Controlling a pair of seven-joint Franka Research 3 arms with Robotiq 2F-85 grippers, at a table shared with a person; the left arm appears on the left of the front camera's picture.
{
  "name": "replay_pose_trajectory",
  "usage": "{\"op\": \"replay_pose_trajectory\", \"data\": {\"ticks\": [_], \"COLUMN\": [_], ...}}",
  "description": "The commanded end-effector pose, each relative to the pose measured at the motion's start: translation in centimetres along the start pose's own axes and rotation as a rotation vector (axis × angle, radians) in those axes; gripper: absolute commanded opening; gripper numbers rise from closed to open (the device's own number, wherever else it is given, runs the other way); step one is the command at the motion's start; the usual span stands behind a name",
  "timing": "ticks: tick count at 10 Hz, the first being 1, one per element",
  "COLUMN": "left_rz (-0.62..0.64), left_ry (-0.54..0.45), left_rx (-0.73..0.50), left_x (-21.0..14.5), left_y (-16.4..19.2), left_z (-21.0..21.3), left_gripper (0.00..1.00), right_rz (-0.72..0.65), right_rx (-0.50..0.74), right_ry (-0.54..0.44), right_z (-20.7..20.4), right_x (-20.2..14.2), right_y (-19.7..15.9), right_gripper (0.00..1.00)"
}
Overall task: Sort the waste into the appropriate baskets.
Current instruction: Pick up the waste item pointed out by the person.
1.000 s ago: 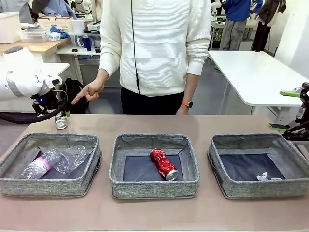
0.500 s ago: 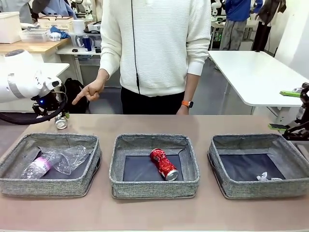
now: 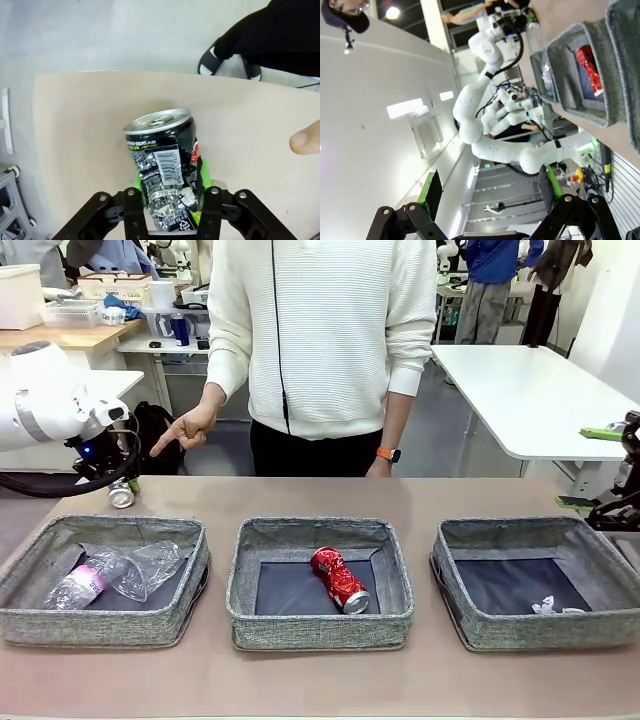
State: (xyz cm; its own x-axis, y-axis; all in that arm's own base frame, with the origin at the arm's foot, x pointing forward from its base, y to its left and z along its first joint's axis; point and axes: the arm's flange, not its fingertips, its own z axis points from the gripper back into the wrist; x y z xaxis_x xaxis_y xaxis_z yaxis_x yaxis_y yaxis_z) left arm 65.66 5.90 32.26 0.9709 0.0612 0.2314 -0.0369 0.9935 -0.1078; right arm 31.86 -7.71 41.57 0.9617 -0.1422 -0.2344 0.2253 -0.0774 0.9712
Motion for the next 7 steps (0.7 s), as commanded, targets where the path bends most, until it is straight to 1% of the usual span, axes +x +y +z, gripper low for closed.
{"op": "replay_pose_trajectory", "data": {"ticks": [1, 4, 5, 6, 7], "left_rz": [-0.028, -0.001, 0.004, 0.015, 0.032], "left_ry": [0.018, 0.001, -0.029, -0.056, -0.127], "left_rx": [-0.022, -0.009, -0.001, -0.041, -0.088], "left_x": [-0.2, -0.1, -0.3, -0.7, -1.7], "left_y": [0.2, 0.6, 1.1, 1.7, 2.2], "left_z": [0.6, 1.3, 2.4, 4.7, 8.8], "left_gripper": [0.00, 0.00, 0.35, 0.35, 0.35], "right_rz": [-0.018, -0.018, -0.018, -0.018, -0.018], "right_rx": [0.009, 0.009, 0.009, 0.009, 0.009], "right_ry": [-0.009, -0.009, -0.009, -0.009, -0.009], "right_z": [0.0, 0.0, 0.0, 0.0, 0.0], "right_x": [0.0, 0.0, 0.0, 0.0, 0.0], "right_y": [0.5, 0.5, 0.5, 0.5, 0.5], "right_gripper": [1.00, 1.00, 1.00, 1.00, 1.00]}}
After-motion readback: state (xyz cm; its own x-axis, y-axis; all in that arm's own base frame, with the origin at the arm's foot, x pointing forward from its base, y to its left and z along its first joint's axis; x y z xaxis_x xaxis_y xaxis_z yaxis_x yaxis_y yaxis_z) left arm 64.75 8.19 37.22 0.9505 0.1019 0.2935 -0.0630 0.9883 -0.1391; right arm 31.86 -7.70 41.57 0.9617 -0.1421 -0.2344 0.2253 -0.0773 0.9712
